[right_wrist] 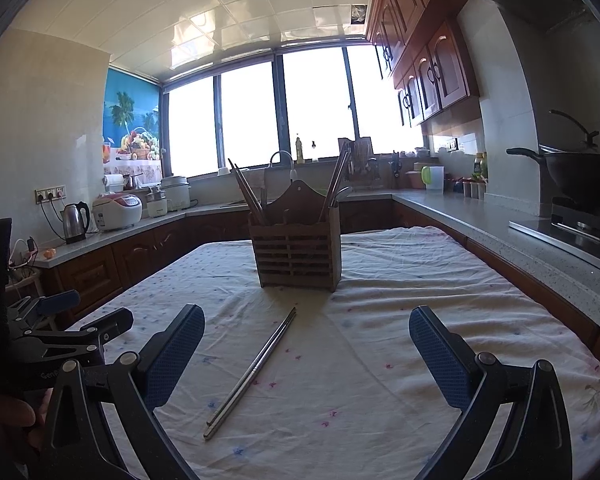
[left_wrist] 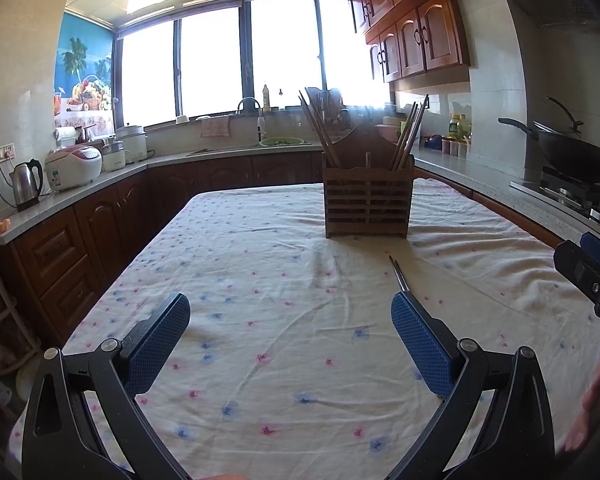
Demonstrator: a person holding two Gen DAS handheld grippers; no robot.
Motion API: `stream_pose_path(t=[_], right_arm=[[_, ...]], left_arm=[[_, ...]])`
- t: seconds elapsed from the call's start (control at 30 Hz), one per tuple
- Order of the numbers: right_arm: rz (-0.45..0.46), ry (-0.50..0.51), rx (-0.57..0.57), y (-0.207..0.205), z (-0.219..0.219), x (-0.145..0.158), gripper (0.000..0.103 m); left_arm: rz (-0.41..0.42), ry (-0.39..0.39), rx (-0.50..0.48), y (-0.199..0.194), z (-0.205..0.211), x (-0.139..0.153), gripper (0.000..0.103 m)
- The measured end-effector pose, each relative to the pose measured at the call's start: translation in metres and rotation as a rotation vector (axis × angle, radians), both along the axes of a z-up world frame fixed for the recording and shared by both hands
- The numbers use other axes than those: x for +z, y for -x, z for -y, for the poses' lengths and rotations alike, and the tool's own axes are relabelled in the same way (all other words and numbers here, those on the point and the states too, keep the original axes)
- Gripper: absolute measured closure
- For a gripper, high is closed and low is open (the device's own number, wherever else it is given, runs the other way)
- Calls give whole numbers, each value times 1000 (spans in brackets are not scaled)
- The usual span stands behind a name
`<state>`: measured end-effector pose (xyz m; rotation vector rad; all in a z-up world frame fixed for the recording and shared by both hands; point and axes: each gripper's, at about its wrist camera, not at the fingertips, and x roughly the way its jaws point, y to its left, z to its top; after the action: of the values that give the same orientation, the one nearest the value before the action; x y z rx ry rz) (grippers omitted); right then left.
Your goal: Organize utensils
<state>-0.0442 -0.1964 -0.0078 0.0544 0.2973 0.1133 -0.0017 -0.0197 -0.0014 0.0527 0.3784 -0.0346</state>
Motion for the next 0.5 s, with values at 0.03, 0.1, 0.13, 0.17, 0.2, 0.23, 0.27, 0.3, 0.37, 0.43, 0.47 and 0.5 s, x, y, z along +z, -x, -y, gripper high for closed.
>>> stream_pose_path(t=[0.03, 0.1, 0.13, 0.17, 0.2, 0.23, 0.27, 0.3, 0.37, 0.43, 0.47, 0.5], right_arm=[[0, 1, -1, 0, 0, 0, 0], [0, 1, -1, 0, -1, 0, 0], [-1, 1, -1, 0, -1, 0, 0], [-1, 0, -1, 0, -1, 0, 0], [0, 1, -1, 0, -1, 0, 0], [0, 1, -1, 0, -1, 0, 0], [-1, 1, -1, 0, -1, 0, 0], [0, 1, -2, 1, -2, 0, 0], [-1, 0, -1, 0, -2, 0, 0], [-2, 0, -1, 0, -2, 0, 0], [-1, 0, -1, 0, -2, 0, 0], [-1, 0, -1, 0, -3, 0, 0]], left_arm=[[-1, 0, -1, 0, 0, 0, 0], [-3, 0, -2, 0, 0, -1, 0], [-4, 0, -2, -1, 0, -1, 0], [-5, 0, -3, -1, 0, -1, 0], [-6, 0, -3, -1, 0, -2, 0], [-7, 0, -3, -2, 0, -2, 0], [-8, 1, -3, -2, 0, -2, 0], [-8, 1, -3, -2, 0, -2, 0], [-9, 2, -2, -2, 0, -2, 0], [-9, 4, -2, -2, 0, -2, 0], [-9, 3, -1, -2, 0, -2, 0], [-9, 3, -2, -2, 0, -2, 0]])
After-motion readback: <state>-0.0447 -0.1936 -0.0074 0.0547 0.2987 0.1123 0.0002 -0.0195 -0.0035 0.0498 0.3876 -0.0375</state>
